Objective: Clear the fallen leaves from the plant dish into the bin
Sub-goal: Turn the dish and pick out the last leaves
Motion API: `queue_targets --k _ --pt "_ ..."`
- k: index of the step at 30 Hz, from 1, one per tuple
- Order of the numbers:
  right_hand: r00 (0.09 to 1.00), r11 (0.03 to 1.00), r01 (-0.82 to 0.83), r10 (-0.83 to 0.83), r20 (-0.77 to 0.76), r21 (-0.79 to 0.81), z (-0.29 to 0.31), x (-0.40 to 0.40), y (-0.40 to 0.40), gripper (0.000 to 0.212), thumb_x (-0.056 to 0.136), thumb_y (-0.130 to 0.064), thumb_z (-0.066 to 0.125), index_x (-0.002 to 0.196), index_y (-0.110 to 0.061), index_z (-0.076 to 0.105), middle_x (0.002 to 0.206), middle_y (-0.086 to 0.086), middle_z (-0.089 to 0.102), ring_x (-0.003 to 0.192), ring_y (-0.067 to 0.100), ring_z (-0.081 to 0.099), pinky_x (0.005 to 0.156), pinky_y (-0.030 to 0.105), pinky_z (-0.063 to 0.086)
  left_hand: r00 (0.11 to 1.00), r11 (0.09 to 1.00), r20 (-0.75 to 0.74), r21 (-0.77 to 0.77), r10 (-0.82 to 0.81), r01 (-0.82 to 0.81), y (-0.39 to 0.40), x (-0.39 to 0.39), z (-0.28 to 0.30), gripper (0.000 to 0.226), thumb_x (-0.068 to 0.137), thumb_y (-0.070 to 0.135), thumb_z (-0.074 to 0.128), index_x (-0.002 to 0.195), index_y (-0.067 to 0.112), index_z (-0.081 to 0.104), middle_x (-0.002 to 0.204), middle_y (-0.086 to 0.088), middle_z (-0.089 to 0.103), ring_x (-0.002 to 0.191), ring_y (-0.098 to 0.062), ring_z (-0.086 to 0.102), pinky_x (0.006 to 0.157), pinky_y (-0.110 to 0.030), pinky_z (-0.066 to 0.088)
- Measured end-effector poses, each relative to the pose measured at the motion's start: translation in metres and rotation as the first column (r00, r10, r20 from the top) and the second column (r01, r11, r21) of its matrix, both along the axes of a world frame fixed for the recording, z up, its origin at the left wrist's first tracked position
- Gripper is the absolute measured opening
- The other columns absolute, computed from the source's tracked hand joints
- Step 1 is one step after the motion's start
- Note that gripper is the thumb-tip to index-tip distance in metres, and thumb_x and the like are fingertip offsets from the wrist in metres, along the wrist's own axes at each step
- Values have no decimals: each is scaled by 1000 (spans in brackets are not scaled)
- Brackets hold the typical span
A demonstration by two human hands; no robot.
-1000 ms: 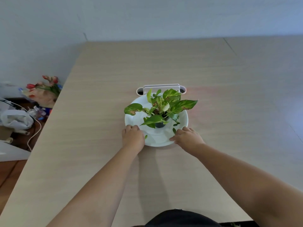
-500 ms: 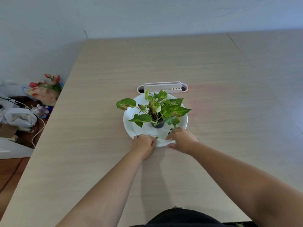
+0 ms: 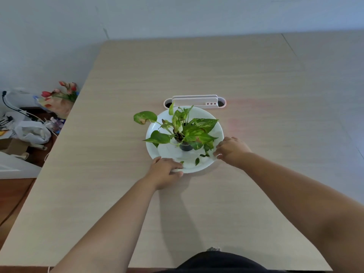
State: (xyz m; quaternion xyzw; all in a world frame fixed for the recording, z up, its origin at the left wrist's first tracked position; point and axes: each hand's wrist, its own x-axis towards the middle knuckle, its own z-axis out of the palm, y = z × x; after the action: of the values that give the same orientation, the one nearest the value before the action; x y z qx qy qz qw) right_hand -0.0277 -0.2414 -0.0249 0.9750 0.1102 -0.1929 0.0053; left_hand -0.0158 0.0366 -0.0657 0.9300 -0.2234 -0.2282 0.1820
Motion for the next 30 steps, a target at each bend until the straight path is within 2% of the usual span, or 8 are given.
queue_targets --k 4,6,9,13,23,26,28,30 --pt "1000 999 24 -24 -10 35 -8 -17 8 33 97 -43 44 126 -40 60 127 -13 58 123 16 45 103 27 34 998 995 13 84 55 -56 0 11 10 36 96 28 41 123 33 65 133 9 60 134 -11 42 119 -36 3" --pt "999 996 41 -42 12 77 -9 -26 17 33 97 -43 44 125 -38 62 121 -10 60 120 17 47 98 27 38 996 993 34 82 77 -80 -5 10 10 38 96 25 40 127 27 61 131 5 62 126 -16 50 120 -36 13" --pt "994 981 104 -109 19 165 -7 -40 32 33 97 -41 46 123 -34 64 118 -7 60 121 16 46 90 28 41 985 983 72 86 159 -165 -20 7 5 44 91 20 45 134 19 54 126 -6 62 117 -27 52 104 -34 38" --pt "991 968 124 -132 23 218 -10 -50 51 32 96 -39 46 119 -30 67 120 -6 60 119 16 47 82 26 40 974 966 47 121 223 -228 -34 6 2 46 86 17 47 132 15 56 121 -11 54 110 -31 54 91 -34 46" --pt "978 924 198 -208 -6 328 -17 -55 50 28 94 -39 51 109 -28 71 109 -5 61 109 15 52 79 30 48 975 973 -79 118 208 -198 -59 3 11 39 91 4 43 119 17 66 130 -3 57 118 -25 55 97 -28 45" --pt "954 847 272 -301 -9 456 -15 -52 37 23 93 -30 55 103 -19 73 102 0 66 98 19 61 80 32 51 970 969 -112 144 218 -201 -51 19 11 28 95 3 42 104 13 66 118 1 57 107 -14 53 93 -23 40" --pt "939 832 305 -345 0 464 -16 -46 30 24 93 -24 54 109 -17 71 106 3 65 100 22 61 84 34 51 972 964 -47 142 231 -223 -49 26 11 26 93 2 46 102 8 70 108 -1 60 102 -16 55 89 -23 42" --pt "931 846 344 -364 -30 408 -16 -37 30 29 94 -22 51 119 -18 66 117 5 60 109 25 58 90 37 50 980 972 21 123 200 -201 -47 22 11 28 91 4 51 112 9 69 114 -3 67 105 -20 61 85 -22 42"
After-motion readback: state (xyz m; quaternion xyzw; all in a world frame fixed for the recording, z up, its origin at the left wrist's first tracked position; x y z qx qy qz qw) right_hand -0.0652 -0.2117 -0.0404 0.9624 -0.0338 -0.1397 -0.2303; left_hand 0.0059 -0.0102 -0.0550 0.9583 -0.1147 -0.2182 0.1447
